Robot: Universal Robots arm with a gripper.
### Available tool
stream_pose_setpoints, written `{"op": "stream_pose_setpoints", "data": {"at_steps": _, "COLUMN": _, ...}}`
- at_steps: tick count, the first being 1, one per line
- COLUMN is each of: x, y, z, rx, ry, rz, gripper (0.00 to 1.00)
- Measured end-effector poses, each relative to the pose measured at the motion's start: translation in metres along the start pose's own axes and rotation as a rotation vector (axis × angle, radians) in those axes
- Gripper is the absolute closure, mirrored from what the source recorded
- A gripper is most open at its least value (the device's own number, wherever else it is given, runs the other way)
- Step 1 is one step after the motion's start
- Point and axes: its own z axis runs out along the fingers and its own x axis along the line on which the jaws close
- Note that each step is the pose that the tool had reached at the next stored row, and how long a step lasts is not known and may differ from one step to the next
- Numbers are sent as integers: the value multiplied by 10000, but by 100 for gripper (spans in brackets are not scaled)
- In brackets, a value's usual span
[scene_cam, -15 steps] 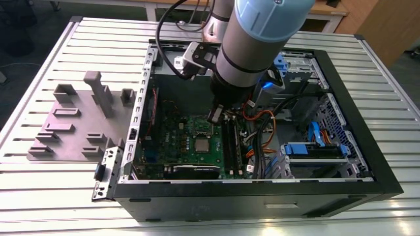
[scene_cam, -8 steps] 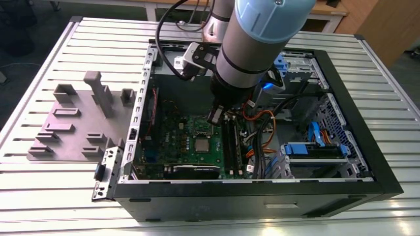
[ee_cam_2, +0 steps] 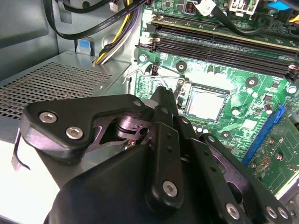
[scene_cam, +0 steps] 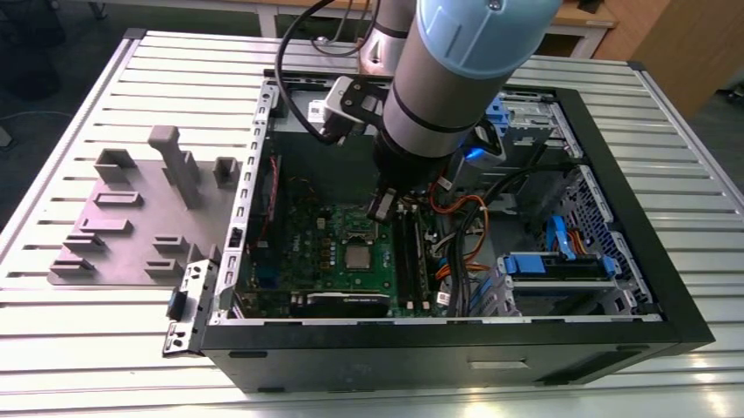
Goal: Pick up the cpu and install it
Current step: 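Close the cpu cover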
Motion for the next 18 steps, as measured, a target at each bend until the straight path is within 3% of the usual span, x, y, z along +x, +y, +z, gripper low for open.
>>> {"op": "stream_pose_setpoints", "data": {"at_steps": 18, "x": 50, "y": -21, "z": -13, "rx": 0, "ry": 0, "rz": 0, "gripper": 89}}
